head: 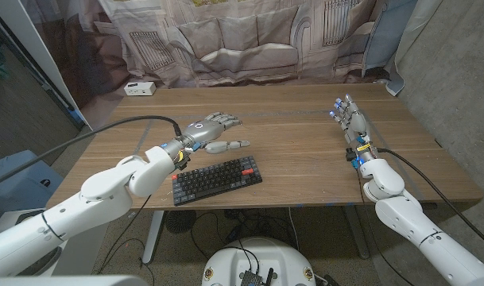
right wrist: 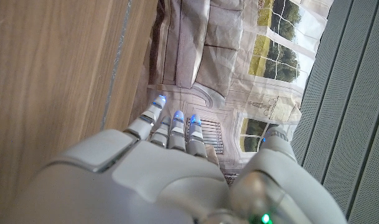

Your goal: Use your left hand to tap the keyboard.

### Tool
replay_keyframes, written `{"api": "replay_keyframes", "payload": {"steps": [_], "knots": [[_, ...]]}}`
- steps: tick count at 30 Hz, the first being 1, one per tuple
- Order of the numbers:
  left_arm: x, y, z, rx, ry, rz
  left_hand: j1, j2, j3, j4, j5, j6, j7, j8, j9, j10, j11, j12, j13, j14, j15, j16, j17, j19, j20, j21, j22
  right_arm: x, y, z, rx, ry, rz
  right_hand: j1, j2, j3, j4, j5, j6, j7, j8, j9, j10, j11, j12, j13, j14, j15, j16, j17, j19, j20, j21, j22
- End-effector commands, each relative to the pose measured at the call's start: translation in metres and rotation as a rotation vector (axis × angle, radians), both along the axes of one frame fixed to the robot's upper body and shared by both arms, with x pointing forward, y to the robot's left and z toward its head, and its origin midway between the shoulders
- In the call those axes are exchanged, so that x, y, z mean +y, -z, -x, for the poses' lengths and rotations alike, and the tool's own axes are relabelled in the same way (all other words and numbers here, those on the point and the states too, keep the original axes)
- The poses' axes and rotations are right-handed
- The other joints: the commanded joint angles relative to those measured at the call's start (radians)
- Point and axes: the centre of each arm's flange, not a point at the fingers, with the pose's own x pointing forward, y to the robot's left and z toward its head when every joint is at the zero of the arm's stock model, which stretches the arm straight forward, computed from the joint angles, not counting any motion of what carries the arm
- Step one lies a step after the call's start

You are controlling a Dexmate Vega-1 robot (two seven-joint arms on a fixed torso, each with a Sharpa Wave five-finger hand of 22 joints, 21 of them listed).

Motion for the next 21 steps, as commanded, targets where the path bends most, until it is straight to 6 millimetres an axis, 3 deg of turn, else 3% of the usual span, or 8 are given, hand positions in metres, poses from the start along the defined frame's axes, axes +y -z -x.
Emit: {"api": "replay_keyframes", "payload": {"steps": [1,21], "knots": [[0.015,-0.004,-0.002,0.011,0.029,0.169,0.01,0.001,-0.002,0.001,-0.002,0.009,0.013,0.004,0.0,0.012,0.0,0.008,0.002,0.012,0.002,0.007,0.001,0.021,0.007,0.009,0.003,-0.001,-0.004,-0.001,-0.012,-0.002,0.01,0.001,0.01,-0.003,-0.004,0.004,0.01,-0.004,0.006,0.004,0.007,0.001,0.003,0.003,0.011,-0.003,0.0,0.003,0.01,0.0,0.003,0.004],[0.047,-0.012,-0.014,0.034,0.066,0.391,0.016,0.001,-0.002,-0.003,-0.002,0.047,0.021,0.009,0.0,0.044,0.01,0.016,0.001,0.044,0.0,0.011,0.0,0.045,0.014,0.011,0.003,-0.001,-0.007,0.005,-0.015,0.003,0.028,0.001,0.011,-0.004,-0.005,0.004,0.013,-0.004,0.006,0.004,0.012,0.001,0.004,0.003,0.016,-0.003,0.001,0.003,0.016,0.001,0.003,0.003]]}}
